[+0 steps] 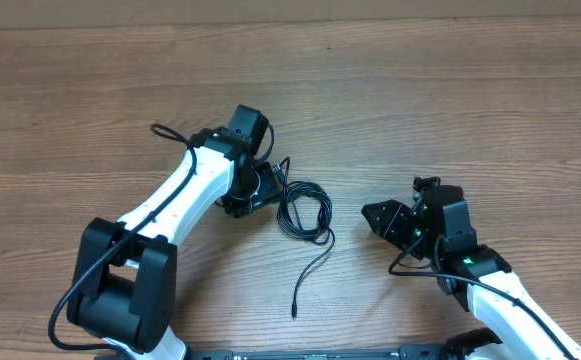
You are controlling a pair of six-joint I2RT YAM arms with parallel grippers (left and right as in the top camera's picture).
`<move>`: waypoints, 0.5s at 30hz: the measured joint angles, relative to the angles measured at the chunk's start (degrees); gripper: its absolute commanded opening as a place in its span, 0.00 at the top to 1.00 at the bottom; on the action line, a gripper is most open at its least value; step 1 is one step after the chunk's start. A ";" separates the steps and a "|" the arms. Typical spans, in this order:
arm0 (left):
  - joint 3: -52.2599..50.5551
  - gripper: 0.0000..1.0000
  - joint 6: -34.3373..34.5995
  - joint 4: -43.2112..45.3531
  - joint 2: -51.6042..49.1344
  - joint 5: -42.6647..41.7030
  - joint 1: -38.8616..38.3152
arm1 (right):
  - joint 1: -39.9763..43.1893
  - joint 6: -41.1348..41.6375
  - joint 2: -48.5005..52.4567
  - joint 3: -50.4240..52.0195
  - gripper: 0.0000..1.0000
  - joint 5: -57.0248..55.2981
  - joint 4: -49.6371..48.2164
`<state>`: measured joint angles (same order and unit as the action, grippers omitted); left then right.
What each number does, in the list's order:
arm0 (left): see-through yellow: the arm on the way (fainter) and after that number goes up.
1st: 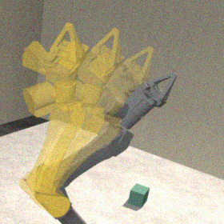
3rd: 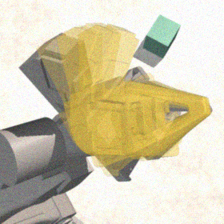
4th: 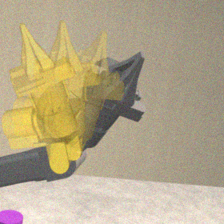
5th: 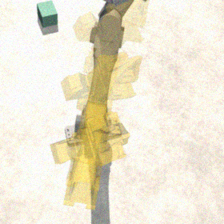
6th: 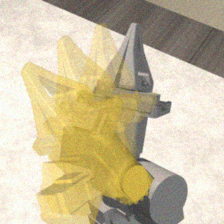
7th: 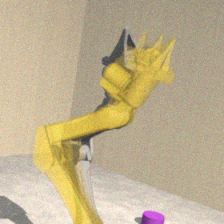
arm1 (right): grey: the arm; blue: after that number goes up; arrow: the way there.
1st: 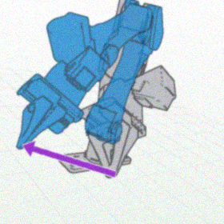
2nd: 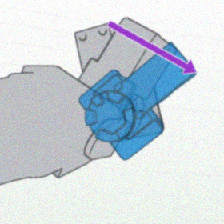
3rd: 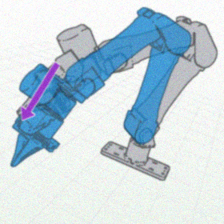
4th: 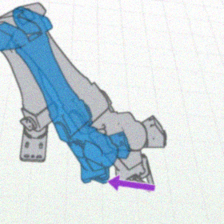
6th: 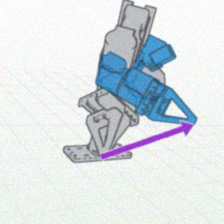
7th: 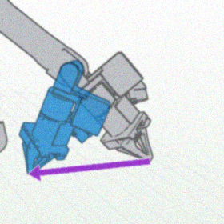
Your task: Untangle cables
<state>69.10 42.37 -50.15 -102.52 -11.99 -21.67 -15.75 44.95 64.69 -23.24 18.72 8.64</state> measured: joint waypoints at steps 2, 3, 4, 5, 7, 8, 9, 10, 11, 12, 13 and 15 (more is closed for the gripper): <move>-0.72 0.45 0.17 1.38 0.00 -0.37 0.00 | 0.00 -0.02 0.00 0.00 0.57 -0.02 0.04; -1.05 0.45 0.20 1.92 0.00 -0.46 -0.02 | 0.00 -0.02 0.00 0.00 0.56 0.00 0.04; -1.29 0.45 0.35 2.23 0.00 -0.61 -0.02 | 0.00 0.00 0.00 0.00 0.56 -0.02 0.04; -1.60 0.45 0.59 2.60 0.00 -0.72 -0.02 | 0.00 0.00 0.00 0.00 0.56 0.00 0.04; -1.92 0.45 0.72 3.15 0.00 -0.90 -0.02 | 0.00 0.00 0.00 0.00 0.56 -0.02 0.02; -2.12 0.45 0.79 3.67 0.00 -1.14 -0.02 | 0.00 -0.02 0.00 0.00 0.55 -0.02 0.00; -2.27 0.45 0.81 4.26 0.00 -1.44 -0.04 | 0.00 0.00 0.00 0.00 0.55 -0.04 0.02; -2.60 0.46 0.79 5.60 0.00 -1.97 -0.13 | 0.00 -0.02 0.00 0.00 0.55 -0.07 0.02; -2.82 0.46 0.81 6.38 0.00 -2.40 -0.35 | 0.00 -0.02 0.00 0.00 0.55 -0.07 0.00; -3.10 0.45 0.81 6.97 0.00 -2.78 -0.52 | 0.00 0.02 0.00 0.00 0.55 -0.07 0.02; -3.28 0.45 0.81 7.15 0.00 -3.02 -0.85 | 0.00 0.00 0.00 0.00 0.55 -0.07 0.02; -3.50 0.43 0.81 7.43 0.00 -3.45 -1.66 | 0.00 -0.02 0.00 0.00 0.55 -0.09 0.02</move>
<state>65.60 43.18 -42.72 -102.52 -15.44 -23.33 -15.75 44.93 64.69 -23.24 18.63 8.67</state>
